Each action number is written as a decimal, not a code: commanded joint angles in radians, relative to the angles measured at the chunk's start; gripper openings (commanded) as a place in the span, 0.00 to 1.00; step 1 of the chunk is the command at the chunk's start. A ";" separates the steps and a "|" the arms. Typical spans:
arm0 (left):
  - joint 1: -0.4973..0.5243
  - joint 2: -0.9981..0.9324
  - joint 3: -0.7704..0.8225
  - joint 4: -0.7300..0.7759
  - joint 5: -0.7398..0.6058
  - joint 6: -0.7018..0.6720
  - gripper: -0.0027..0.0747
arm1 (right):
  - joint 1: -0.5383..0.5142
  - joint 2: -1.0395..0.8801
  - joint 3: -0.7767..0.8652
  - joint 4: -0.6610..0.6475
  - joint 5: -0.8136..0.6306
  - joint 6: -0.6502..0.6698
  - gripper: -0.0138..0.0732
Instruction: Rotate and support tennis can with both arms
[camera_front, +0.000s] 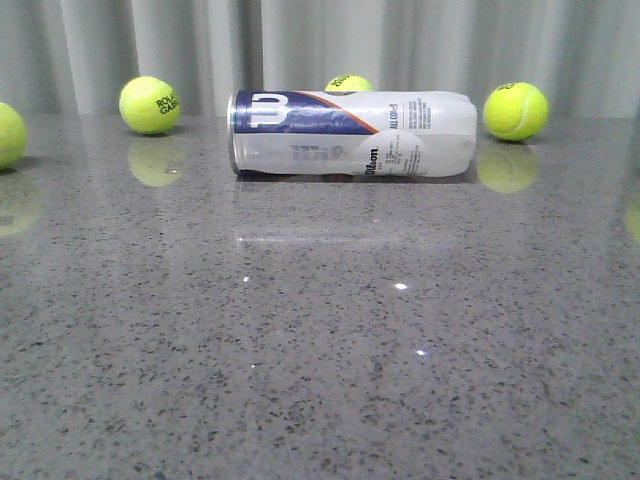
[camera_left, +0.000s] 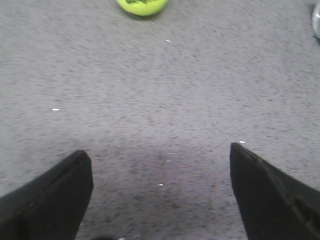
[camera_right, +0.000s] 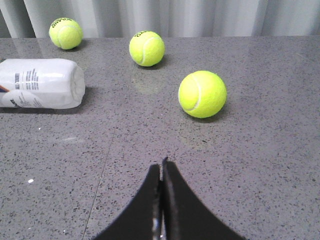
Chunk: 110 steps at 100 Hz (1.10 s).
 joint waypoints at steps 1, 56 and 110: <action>0.000 0.062 -0.076 -0.129 -0.017 0.074 0.75 | -0.006 0.003 -0.025 -0.002 -0.070 -0.008 0.09; 0.000 0.454 -0.293 -0.855 0.218 0.521 0.75 | -0.006 0.003 -0.025 -0.002 -0.070 -0.008 0.09; -0.178 0.818 -0.524 -0.964 0.216 0.567 0.75 | -0.006 0.003 -0.025 -0.002 -0.070 -0.008 0.09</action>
